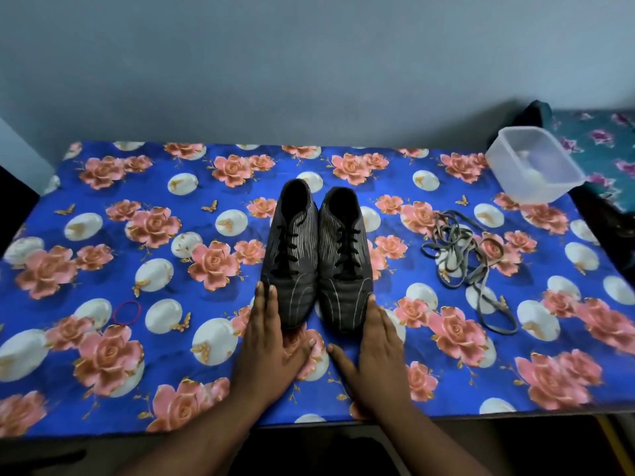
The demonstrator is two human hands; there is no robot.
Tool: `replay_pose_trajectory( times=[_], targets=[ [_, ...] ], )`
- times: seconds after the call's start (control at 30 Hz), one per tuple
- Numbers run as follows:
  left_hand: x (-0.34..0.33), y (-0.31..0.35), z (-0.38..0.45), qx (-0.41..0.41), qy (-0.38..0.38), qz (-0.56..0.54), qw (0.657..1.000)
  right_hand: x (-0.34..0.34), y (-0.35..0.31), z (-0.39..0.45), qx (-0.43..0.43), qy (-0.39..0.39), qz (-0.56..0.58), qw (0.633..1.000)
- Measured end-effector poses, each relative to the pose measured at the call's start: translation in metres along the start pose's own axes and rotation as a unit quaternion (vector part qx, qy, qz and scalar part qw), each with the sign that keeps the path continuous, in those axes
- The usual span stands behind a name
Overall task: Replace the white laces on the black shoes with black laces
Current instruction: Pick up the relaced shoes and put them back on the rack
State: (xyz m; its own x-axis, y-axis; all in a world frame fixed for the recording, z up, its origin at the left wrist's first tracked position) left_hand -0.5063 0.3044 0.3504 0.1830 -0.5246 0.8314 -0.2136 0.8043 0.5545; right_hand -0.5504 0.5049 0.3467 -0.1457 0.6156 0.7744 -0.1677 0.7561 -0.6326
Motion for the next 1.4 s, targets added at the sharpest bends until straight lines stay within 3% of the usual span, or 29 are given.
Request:
replay_pose_trajectory(
  times=[0.17,0.33,0.53,0.73,1.03,1.13,1.3,1.4],
  targets=[
    [0.016,0.005,0.001,0.026,-0.064,-0.022,0.997,0.015,-0.005,0.000,-0.032,-0.062,0.030,0.997],
    [0.046,0.024,-0.001,0.107,-0.124,-0.137,0.977,0.046,-0.031,-0.005,-0.051,-0.138,0.028,0.989],
    [0.087,0.039,-0.019,0.127,-0.192,-0.152,0.961,0.081,-0.061,-0.025,-0.118,-0.214,0.073,0.967],
    [0.105,0.019,-0.027,0.116,-0.236,-0.143,0.954,0.104,-0.074,-0.017,-0.120,-0.189,0.084,0.971],
    [0.087,0.014,0.008,0.166,-0.223,-0.128,0.952,0.083,-0.077,0.026,-0.161,-0.154,0.132,0.966],
    [0.074,0.016,0.027,0.220,-0.222,-0.167,0.935,0.067,-0.064,0.040,-0.235,-0.131,0.202,0.942],
    [0.050,0.021,0.038,0.369,-0.222,-0.308,0.848,0.051,-0.041,0.051,-0.360,-0.157,0.319,0.863],
    [0.046,0.033,0.037,0.412,-0.197,-0.326,0.827,0.050,-0.030,0.057,-0.419,-0.163,0.378,0.810]
  ],
)
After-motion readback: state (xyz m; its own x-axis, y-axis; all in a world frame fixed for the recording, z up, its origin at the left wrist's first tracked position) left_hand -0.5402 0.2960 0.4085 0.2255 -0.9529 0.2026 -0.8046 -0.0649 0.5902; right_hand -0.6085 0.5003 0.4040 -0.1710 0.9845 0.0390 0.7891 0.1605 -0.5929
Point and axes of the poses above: each hand's wrist, its own z-axis towards the middle knuckle, its own x-axis out of the back of the hand, y = z × x, the point moved 2 cm from there along z, towards the middle knuckle, and after that the axes turned 7 degrees about z, right-handed, at the moved point
